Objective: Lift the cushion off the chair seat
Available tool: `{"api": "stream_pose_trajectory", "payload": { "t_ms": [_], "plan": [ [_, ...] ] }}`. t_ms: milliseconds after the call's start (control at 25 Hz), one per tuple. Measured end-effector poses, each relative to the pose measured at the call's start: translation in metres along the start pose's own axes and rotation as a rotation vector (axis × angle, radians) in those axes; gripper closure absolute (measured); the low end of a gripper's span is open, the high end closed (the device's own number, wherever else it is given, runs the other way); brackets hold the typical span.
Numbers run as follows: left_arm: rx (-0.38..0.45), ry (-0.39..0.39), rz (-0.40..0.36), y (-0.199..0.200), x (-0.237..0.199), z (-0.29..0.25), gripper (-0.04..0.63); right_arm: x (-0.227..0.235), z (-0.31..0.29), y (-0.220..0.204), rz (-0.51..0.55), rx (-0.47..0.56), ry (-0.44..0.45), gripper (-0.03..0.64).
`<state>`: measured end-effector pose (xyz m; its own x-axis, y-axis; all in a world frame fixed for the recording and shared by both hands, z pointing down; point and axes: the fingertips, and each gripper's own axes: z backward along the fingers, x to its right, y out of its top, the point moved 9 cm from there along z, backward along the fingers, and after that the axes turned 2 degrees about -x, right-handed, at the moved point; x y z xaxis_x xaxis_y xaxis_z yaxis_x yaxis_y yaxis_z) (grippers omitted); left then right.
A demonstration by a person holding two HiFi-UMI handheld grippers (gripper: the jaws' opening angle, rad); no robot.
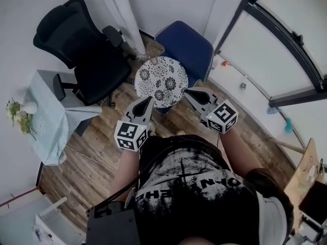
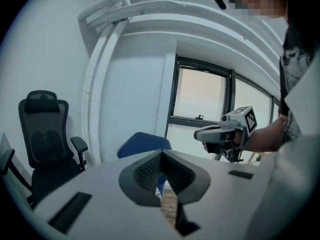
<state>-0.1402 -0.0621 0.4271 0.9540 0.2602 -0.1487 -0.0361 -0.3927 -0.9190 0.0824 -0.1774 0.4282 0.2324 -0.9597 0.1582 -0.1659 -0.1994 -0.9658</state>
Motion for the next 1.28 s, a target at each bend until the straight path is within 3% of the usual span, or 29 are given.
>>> {"api": "stream_pose_trajectory", "payload": {
  "t_ms": [840,1280],
  "plan": [
    [-0.055,-0.301,-0.093,0.05,-0.133,-0.1,0.581,0.041,-0.084,0.012,-0.051,-0.006,-0.319,0.598],
    [-0.135,-0.413,-0.086,0.038,-0.151,-0.14,0.581,0.056,-0.105,-0.019,-0.172,-0.057,-0.394,0.598]
  ]
}}
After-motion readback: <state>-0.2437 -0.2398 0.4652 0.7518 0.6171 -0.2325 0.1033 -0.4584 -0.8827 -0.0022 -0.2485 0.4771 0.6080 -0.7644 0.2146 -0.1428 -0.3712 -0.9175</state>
